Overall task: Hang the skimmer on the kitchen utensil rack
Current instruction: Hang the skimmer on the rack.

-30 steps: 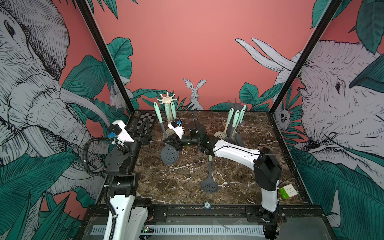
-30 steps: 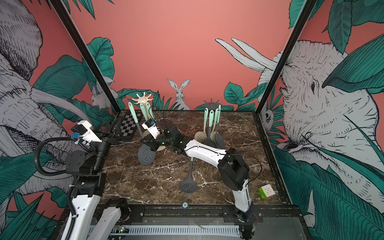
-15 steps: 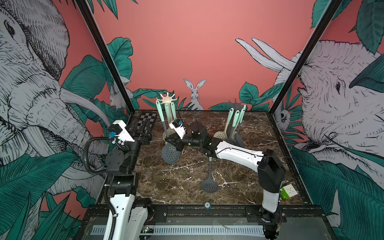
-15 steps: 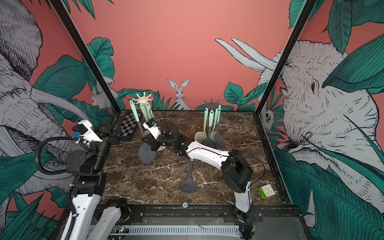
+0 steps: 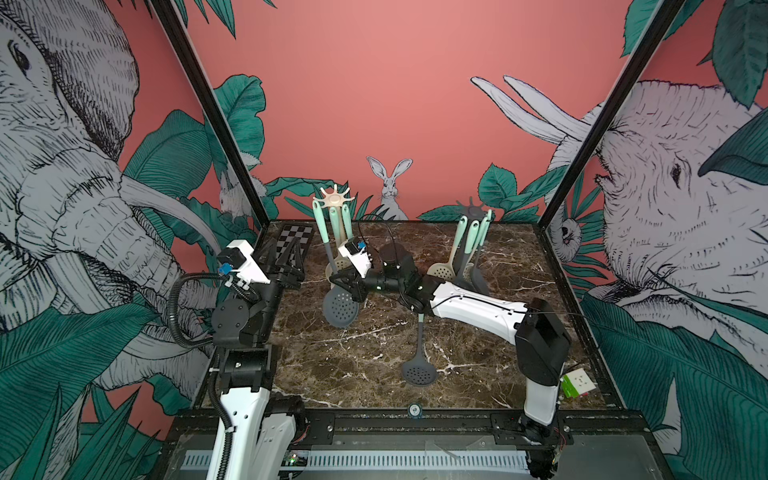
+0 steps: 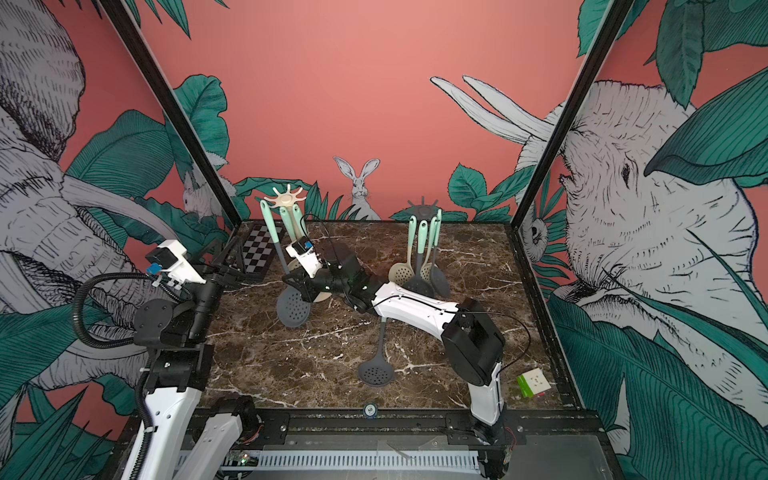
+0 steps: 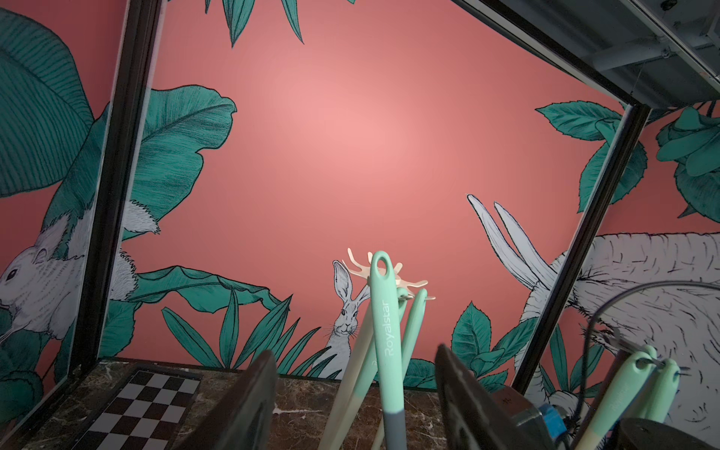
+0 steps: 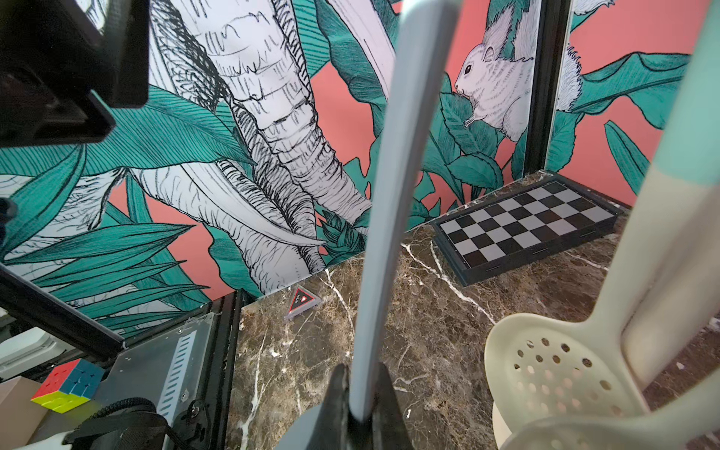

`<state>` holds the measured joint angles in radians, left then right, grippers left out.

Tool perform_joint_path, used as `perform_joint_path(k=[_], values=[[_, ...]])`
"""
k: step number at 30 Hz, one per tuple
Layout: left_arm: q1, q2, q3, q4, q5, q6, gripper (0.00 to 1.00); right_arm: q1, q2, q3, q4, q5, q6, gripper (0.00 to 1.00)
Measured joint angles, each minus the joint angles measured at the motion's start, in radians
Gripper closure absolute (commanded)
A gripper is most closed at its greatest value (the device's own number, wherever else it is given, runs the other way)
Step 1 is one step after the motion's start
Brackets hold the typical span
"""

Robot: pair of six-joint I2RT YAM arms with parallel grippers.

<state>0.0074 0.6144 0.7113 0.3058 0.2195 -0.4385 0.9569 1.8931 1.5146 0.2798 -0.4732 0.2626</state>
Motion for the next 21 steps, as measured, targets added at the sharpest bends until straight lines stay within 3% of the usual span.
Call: perform_joint_path(k=[21], values=[[0.000,0.011,0.000,0.012,0.005,-0.002,0.35,-0.008,0.014,0.001,0.030,-0.034,0.082,1.00]])
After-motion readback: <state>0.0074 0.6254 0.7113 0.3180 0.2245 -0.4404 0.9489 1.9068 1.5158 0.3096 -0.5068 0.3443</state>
